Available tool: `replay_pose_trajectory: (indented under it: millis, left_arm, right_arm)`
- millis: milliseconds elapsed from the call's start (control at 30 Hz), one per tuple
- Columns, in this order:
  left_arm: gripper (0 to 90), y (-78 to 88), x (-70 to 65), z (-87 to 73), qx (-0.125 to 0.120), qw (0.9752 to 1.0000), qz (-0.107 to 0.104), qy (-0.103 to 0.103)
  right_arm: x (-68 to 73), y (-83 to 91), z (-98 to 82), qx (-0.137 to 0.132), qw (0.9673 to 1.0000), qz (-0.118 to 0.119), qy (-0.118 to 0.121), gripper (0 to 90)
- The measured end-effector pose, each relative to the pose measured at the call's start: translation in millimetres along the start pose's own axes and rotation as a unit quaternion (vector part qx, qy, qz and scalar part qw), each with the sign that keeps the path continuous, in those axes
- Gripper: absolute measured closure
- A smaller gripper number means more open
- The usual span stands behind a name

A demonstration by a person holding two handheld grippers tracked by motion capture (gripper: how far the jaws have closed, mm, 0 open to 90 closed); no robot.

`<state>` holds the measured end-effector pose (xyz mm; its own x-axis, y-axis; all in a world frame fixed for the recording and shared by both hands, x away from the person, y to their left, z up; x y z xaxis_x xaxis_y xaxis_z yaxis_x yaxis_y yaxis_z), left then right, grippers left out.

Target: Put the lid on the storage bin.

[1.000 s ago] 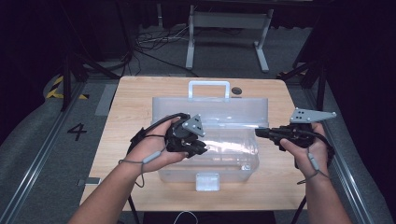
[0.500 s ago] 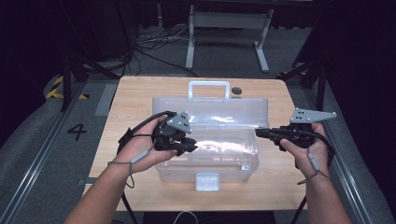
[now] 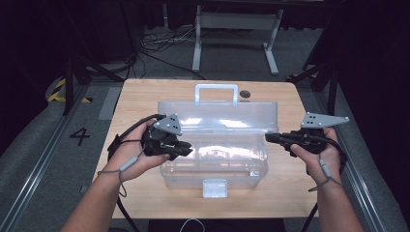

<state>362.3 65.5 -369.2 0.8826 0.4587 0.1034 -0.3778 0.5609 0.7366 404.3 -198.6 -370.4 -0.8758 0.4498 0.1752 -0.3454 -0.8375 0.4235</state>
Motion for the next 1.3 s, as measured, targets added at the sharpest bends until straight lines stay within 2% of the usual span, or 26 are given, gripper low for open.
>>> replay_pose_trajectory:
  millis: [100, 300, 333, 500, 733, 833, 900, 933, 967, 1067, 1133, 1200, 1300]
  left_arm:
    - [80.4, 2.3, 2.7, -3.4, -0.001, 1.0, 0.002, 0.007]
    - [80.5, 9.6, 11.6, -15.7, -0.009, 0.9993, 0.008, 0.036]
    - [80.5, 9.6, 11.6, -15.7, -0.009, 0.9993, 0.008, 0.036]
    - [79.8, 16.1, 20.3, -26.6, -0.014, 0.9978, 0.015, 0.062]
    - [79.0, 18.8, 31.7, -40.3, -0.013, 0.9956, 0.024, 0.089]
    - [78.5, 18.6, 43.4, -48.7, -0.006, 0.9932, 0.048, 0.106]
    - [77.9, 18.4, 46.8, -50.9, -0.006, 0.9925, 0.053, 0.11]
    - [77.9, 17.7, 50.1, -53.4, -0.006, 0.9916, 0.056, 0.117]
    - [77.9, 17.1, 56.5, -57.9, -0.006, 0.9899, 0.069, 0.124]
    - [77.7, 16.9, 59.5, -61.3, -0.015, 0.9885, 0.066, 0.135]
    - [77.5, 17.0, 63.9, -66.1, -0.024, 0.9859, 0.071, 0.15]
    - [77.2, 15.5, 69.7, -72.4, -0.029, 0.9821, 0.081, 0.167]
    - [76.6, 11.8, 78.0, -80.8, -0.013, 0.9782, 0.102, 0.18]
  right_arm:
    - [0.5, 0.9, -0.2, 0.0, 1.0, 0.0, -0.001, 90.0]
    - [1.5, 3.2, -0.3, -0.002, 1.0, 0.0, -0.003, 90.0]
    - [1.5, 3.2, -0.3, -0.002, 1.0, 0.0, -0.003, 90.0]
    - [1.7, 3.2, -0.7, -0.002, 1.0, -0.002, -0.003, 90.0]
    - [2.3, 3.1, -1.6, -0.001, 1.0, -0.003, -0.003, 90.0]
    - [2.8, 3.0, -2.3, 0.001, 1.0, -0.002, -0.003, 90.0]
    - [2.9, 3.0, -2.5, 0.001, 1.0, -0.002, -0.003, 90.0]
    - [3.1, 3.0, -2.8, 0.002, 1.0, -0.002, -0.003, 90.0]
    - [3.7, 3.0, -3.2, 0.003, 1.0, -0.002, -0.004, 90.0]
    - [3.9, 3.0, -3.5, 0.004, 1.0, -0.002, -0.004, 90.0]
    - [4.1, 2.9, -4.1, 0.006, 1.0, -0.002, -0.003, 90.0]
    - [4.3, 3.0, -4.7, 0.007, 1.0, -0.002, -0.003, 90.0]
    - [4.4, 3.0, -5.4, 0.01, 0.9999, -0.002, -0.002, 90.0]
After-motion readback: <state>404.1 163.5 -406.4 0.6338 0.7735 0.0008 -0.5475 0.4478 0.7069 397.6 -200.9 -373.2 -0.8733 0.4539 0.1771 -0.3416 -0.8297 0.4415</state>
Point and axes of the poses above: each handheld gripper's, and its own axes: y roughly backward along the jaws, z roughly out of its top, x roughly to its left, the point moved 10 cm from there along -y, roughly forward along the jaws, and after that the axes turned 9 degrees about z, right-handed, at the moved point
